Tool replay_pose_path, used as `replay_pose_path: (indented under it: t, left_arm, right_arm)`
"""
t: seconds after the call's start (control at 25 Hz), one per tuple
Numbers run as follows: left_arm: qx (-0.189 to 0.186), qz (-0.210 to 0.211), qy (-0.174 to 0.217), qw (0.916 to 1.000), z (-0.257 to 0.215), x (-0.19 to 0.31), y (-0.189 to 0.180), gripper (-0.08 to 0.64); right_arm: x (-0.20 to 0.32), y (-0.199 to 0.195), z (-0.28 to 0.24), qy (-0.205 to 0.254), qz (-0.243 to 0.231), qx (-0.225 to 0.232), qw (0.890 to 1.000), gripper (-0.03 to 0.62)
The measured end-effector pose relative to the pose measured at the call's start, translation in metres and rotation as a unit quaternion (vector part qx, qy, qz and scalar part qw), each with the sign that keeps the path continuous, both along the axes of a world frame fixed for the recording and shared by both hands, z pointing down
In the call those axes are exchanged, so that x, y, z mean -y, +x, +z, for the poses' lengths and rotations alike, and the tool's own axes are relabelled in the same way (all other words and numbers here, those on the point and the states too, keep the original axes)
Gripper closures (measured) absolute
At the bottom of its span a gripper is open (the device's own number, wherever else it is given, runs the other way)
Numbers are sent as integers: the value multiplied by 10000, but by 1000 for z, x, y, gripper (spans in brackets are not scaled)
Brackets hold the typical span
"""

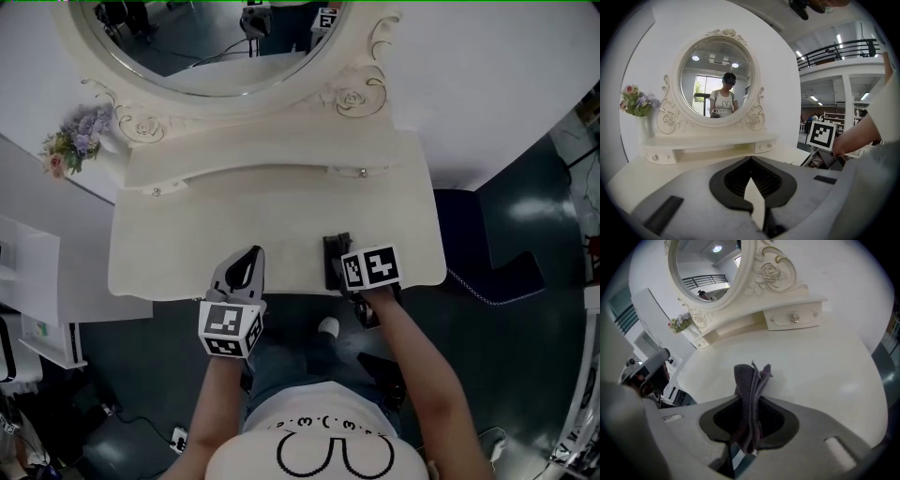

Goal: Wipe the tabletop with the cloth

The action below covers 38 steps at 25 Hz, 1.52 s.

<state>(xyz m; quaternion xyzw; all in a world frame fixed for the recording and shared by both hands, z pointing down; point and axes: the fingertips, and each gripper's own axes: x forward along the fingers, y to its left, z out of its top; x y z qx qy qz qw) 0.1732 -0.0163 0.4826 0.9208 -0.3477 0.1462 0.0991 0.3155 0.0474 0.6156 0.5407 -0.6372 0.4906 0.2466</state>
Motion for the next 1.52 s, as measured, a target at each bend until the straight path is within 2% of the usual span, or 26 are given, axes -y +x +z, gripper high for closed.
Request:
replay_pose_path:
  t: [0.64, 0.96, 1.16, 1.32, 1.4, 1.52]
  left_arm:
    - [176, 221, 126, 9995, -5, 0, 30, 563]
    - [220, 271, 154, 9993, -8, -4, 40, 563]
    - [216, 273, 194, 9992, -14, -10, 44, 563]
    - [245, 266, 213, 9991, -15, -14, 41, 563]
    - [242, 255, 249, 9991, -18, -16, 38, 563]
    - [209, 186, 353, 9990, -26, -17, 32, 563]
  right_arm:
    - [-47, 127, -2, -225, 360, -656, 9969, 499]
    - [-77, 189, -6, -491, 484, -1447, 9871, 499]
    - [-101, 227, -12, -650, 570, -2140, 9730, 499]
    - [-120, 256, -19, -611, 972, -2619, 9582, 499]
    - [-127, 270, -34, -353, 1343, -2937, 9458, 500]
    - [-127, 281, -66, 373, 1804, -3273, 9268, 502]
